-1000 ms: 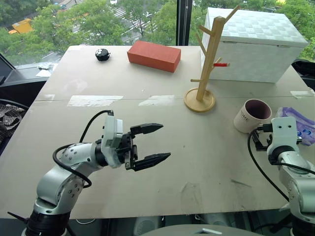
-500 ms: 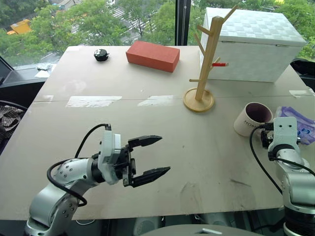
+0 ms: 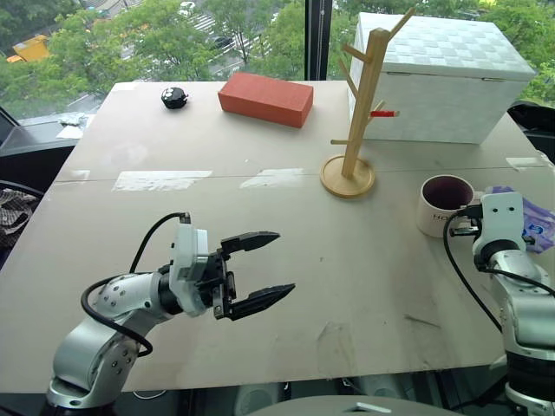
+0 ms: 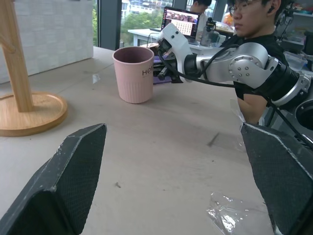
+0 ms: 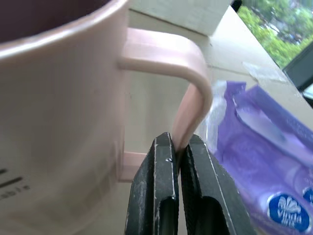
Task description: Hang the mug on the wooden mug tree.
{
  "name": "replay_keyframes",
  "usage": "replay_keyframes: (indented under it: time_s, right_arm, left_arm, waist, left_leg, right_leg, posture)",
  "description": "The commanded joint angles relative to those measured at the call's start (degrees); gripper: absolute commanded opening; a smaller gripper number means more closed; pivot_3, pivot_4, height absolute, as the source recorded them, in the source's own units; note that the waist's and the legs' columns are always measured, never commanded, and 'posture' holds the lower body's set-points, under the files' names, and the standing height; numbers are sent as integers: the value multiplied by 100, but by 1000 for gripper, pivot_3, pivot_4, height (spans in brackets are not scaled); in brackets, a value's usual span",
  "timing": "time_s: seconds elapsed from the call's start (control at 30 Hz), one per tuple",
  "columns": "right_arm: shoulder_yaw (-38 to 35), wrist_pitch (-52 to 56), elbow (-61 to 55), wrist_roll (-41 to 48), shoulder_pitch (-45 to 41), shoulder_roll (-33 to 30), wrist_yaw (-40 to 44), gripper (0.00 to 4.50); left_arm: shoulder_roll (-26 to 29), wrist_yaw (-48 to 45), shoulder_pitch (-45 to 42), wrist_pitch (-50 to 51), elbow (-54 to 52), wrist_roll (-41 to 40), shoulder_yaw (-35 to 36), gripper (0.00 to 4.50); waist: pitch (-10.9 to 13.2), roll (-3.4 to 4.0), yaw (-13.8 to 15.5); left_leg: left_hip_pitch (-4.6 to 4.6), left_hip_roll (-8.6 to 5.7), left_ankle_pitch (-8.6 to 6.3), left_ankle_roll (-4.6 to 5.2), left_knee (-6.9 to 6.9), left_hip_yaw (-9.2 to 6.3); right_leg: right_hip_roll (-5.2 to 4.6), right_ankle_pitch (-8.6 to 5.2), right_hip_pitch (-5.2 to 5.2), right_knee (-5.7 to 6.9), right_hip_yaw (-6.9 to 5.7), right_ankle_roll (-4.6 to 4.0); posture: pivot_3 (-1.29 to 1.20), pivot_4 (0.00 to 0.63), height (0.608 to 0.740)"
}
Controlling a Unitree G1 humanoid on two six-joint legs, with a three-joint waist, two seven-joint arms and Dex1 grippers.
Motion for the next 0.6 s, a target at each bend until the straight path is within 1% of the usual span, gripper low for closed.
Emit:
replay_keyframes:
  time_s: [0.03,0.13,0.2,0.27,0.37,0.47,0.6]
  right_arm:
    - [-53,-635,-46,542,-446,-396,985,18]
    - [123,-891,303,964,-1147,-940,2064,18]
    - [296,-1095,651,1085,-1602,-1249,2651,18]
    - [485,-1251,1155,1137,-2167,-1443,3065,18]
    - [765,-1519,1749,1052,-2796,-1592,3490,18]
    - [1002,-1566,2267,1057,-3534,-1560,3783,18]
    - [1253,-1790,2791,968,-4076,-1526,4119,18]
  left_arm:
    - [-279,310,-197,-368,48,157,142,4500]
    - [-460,435,-217,-636,287,341,253,4500]
    - [-602,537,-271,-852,390,417,336,4500]
    - [-709,758,-394,-822,478,346,458,4500]
    - [-731,814,-440,-807,510,301,503,4500]
    - [-752,848,-263,-696,379,99,577,4500]
    - [-813,1048,-151,-602,214,-170,667,4500]
  waist:
    - [6,5,-22]
    - [6,5,-45]
    - [14,17,-47]
    - [16,14,-30]
    - [13,9,4]
    - [18,13,-17]
    - [19,13,-19]
  left_leg:
    - [0,0,0,0,0,1]
    - [9,4,0,1,0,-1]
    - [12,7,0,1,1,1]
    - [12,7,0,1,1,0]
    - [2,6,0,1,0,-16]
    - [-5,5,0,1,-1,-3]
    - [-11,5,-1,3,-2,6]
  right_leg:
    - [1,0,0,0,0,0]
    - [12,0,1,4,5,3]
    - [15,1,0,5,7,2]
    - [16,6,0,5,5,-8]
    - [17,9,2,4,-8,-14]
    - [12,11,-1,-2,0,-10]
    - [4,15,-3,-17,5,-1]
  posture:
    - [0,150,740]
    - [0,150,740]
    - [0,150,740]
    - [0,150,740]
    - [0,150,740]
    - [0,150,740]
    - [0,150,740]
